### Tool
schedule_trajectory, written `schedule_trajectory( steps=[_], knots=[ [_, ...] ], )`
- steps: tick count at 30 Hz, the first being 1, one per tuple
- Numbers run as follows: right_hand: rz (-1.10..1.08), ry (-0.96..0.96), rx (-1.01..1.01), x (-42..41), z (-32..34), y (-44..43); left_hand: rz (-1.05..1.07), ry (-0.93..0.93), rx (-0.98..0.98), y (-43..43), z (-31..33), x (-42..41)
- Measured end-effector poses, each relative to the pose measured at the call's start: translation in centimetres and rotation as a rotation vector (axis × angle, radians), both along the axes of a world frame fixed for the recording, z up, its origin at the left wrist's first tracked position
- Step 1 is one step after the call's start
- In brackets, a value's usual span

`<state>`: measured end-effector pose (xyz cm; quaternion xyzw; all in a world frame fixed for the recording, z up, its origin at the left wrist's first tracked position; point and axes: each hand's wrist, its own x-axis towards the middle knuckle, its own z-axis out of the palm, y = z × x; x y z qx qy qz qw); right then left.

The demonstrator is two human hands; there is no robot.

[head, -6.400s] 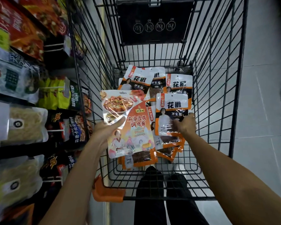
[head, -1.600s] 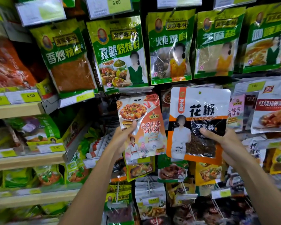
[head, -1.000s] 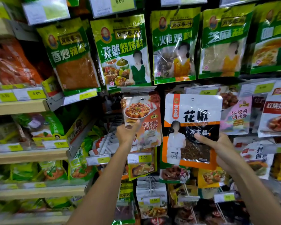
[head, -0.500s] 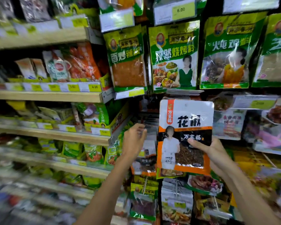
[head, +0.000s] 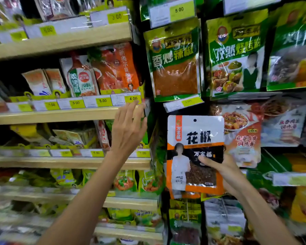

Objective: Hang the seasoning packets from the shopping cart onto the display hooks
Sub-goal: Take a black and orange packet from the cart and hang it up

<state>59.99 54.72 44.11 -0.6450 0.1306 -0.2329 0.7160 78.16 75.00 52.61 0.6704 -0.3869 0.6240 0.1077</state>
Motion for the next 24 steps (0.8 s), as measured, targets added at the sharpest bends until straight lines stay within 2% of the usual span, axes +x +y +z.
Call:
schedule_trajectory(
  steps=[8,13,20,24],
  knots=[
    [0.001,-0.026,-0.053,0.9,0.6,-1.0,-0.019,-0.071,0.077,-0.6,0.2,5.6],
    [0.011,-0.035,-0.114,2.4,0.4,-1.3,-0.053,-0.134,-0.031,-1.3,-0.6,6.7],
    [0.043,-0.058,-0.114,4.2,0.6,-1.4,-0.032,-0.044,-0.234,-2.6,-1.8,6.5],
    [0.024,-0.072,-0.109,4.8,1.3,-1.6,-0.02,-0.031,-0.257,-3.0,-2.0,6.6]
  ],
)
